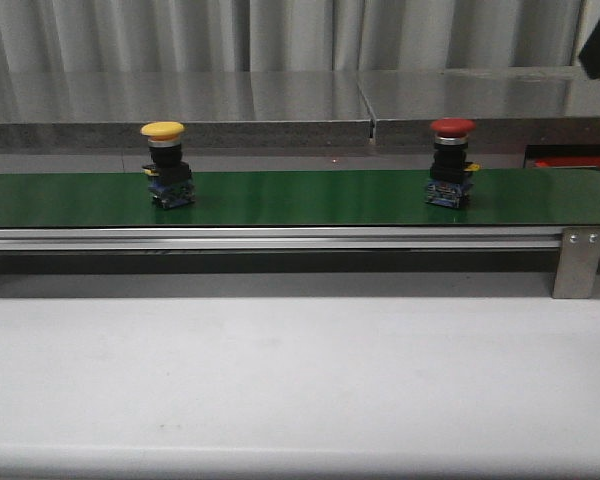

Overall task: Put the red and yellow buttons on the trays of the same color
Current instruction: 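Lower the right gripper onto the red button at the belt's end and grasp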

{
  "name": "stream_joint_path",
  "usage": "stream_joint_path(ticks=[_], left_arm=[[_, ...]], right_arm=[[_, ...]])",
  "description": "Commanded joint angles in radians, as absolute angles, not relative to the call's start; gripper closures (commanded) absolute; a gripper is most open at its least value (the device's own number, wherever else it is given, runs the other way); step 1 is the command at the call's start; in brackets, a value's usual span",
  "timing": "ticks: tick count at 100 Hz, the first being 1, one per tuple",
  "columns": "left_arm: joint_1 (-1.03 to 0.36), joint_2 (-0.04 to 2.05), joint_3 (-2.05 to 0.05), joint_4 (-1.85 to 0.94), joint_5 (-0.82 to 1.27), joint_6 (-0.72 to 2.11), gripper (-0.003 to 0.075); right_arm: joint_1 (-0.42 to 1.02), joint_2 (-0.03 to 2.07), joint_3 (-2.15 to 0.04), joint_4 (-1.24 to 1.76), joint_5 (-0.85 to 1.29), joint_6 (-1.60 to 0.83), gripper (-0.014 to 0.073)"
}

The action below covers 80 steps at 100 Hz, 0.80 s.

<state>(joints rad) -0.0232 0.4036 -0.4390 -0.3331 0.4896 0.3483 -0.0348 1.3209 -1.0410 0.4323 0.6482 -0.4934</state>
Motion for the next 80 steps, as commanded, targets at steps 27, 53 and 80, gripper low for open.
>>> stream_joint_path(ticks=[27,53,80], left_arm=[[-0.032,0.410,-0.469,-0.355,0.416,0.348,0.0739],[-0.032,0.410,-0.469,-0.355,0.416,0.348,0.0739],[-0.032,0.410,-0.469,-0.355,0.416,0.348,0.0739]], right_arm=[[0.045,1.590,-1.292,0.454,0.642,-0.518,-0.0054],[0.051,1.751,-1.452,0.454,0.693,-0.518,-0.0045],[0.044,1.814,-1.520,0.442,0.744,-0.515,0.0410]])
